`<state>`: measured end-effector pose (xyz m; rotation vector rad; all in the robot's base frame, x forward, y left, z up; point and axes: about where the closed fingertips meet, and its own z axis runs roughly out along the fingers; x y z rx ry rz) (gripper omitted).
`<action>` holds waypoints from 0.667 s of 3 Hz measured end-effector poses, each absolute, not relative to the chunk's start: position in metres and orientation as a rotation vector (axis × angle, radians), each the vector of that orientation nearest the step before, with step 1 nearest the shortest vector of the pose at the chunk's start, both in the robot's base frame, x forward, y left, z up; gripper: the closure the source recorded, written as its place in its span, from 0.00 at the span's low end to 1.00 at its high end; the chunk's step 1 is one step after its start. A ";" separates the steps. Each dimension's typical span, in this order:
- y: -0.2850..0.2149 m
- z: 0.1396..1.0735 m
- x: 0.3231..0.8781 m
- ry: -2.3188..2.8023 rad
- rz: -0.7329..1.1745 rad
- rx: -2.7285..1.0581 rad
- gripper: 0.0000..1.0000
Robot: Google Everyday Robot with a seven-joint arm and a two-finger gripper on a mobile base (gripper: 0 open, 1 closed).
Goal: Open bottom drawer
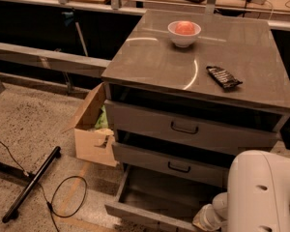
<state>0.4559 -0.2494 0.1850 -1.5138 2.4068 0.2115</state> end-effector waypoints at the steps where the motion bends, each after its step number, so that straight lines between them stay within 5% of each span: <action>1: -0.234 0.180 0.424 2.447 0.312 -1.519 1.00; 2: -0.226 0.179 0.391 2.504 0.391 -1.513 1.00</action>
Offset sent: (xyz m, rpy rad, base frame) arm -0.1057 0.0314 -0.0043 0.0638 0.2409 -0.0285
